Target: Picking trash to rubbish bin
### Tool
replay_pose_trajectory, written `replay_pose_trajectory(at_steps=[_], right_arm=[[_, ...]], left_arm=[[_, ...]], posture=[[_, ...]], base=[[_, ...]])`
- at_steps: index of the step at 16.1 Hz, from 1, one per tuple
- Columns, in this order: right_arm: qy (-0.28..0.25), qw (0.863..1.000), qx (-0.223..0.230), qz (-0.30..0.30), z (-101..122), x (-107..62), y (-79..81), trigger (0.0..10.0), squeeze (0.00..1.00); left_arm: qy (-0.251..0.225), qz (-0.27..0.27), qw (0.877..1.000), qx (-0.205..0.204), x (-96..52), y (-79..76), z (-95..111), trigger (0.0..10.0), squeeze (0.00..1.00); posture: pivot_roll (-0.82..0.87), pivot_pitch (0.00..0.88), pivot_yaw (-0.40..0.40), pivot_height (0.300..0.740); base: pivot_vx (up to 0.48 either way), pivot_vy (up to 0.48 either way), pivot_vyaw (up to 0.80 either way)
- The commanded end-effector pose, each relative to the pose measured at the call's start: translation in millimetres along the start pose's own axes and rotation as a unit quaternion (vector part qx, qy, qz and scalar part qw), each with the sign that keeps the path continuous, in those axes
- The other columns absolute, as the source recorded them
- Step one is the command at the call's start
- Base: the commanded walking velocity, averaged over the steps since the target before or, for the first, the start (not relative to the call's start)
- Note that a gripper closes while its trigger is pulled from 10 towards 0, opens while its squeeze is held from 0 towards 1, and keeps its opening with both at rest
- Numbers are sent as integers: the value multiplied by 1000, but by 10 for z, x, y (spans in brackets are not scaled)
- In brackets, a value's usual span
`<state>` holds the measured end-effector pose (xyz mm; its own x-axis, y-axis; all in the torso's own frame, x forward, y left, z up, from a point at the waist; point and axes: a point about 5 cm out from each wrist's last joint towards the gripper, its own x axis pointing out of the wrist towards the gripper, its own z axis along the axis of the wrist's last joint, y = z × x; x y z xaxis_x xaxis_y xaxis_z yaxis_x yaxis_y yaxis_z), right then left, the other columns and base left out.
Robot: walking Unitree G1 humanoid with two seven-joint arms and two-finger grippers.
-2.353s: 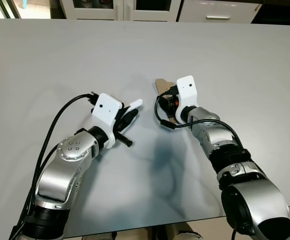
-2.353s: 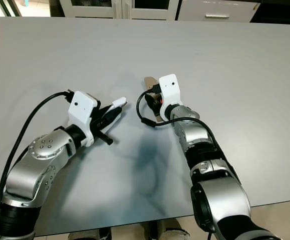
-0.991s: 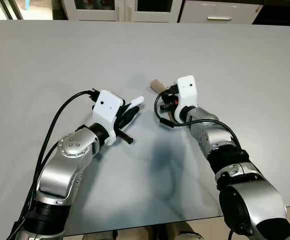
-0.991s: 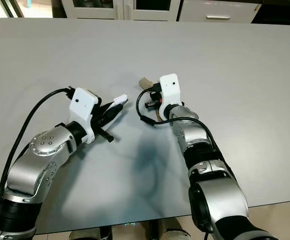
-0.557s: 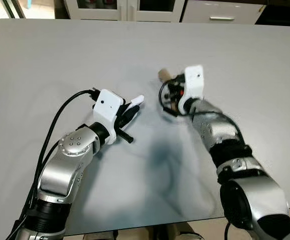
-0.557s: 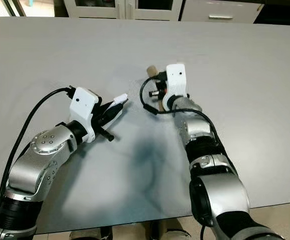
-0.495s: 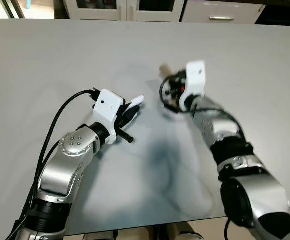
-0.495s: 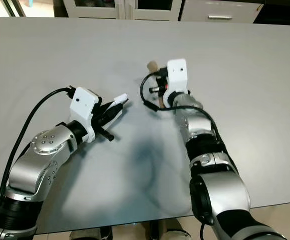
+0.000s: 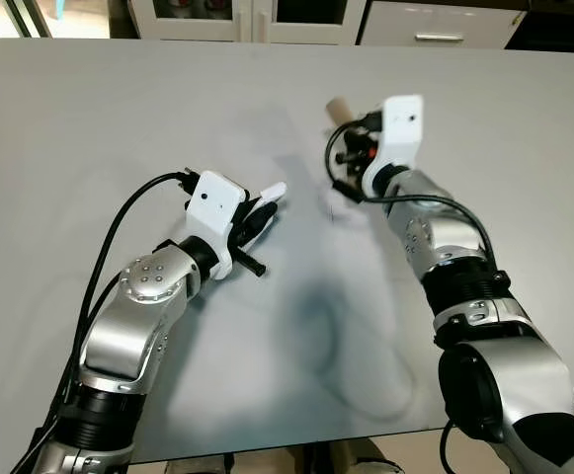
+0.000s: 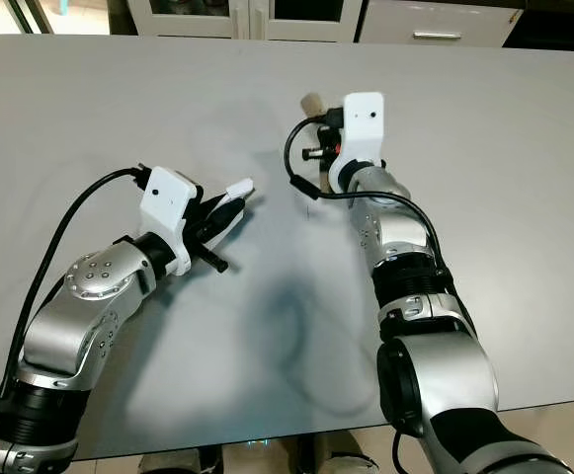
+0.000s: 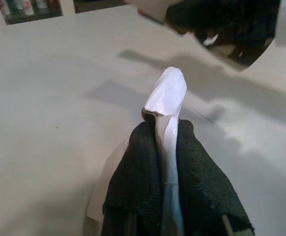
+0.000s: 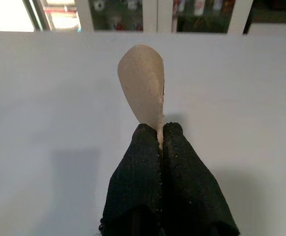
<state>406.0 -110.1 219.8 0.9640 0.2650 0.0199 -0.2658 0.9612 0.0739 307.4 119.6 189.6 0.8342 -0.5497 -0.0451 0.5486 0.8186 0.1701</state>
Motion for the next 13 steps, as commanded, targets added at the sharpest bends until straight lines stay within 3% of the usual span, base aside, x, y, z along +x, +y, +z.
replay_pose_trajectory(at_steps=[1,5,8,13], right_arm=[[-24,999,17,-15,74,-23,-66,10000,0],[-87,994,51,-45,150,-100,-121,10000,0],[-123,989,48,-67,123,-202,-145,10000,0],[-149,981,23,-126,-42,-368,-221,10000,0]], left_arm=[[-5,16,1000,1,25,23,-1,10000,0],[-32,54,998,-9,72,68,39,10000,0],[-50,103,993,-11,101,177,55,10000,0],[-113,206,972,-21,136,430,227,10000,0]], posture=[[67,163,-53,740],[58,151,-59,740],[51,136,-63,740],[45,92,-59,740]], base=[[0,0,0],[0,0,0],[0,0,0],[0,0,0]])
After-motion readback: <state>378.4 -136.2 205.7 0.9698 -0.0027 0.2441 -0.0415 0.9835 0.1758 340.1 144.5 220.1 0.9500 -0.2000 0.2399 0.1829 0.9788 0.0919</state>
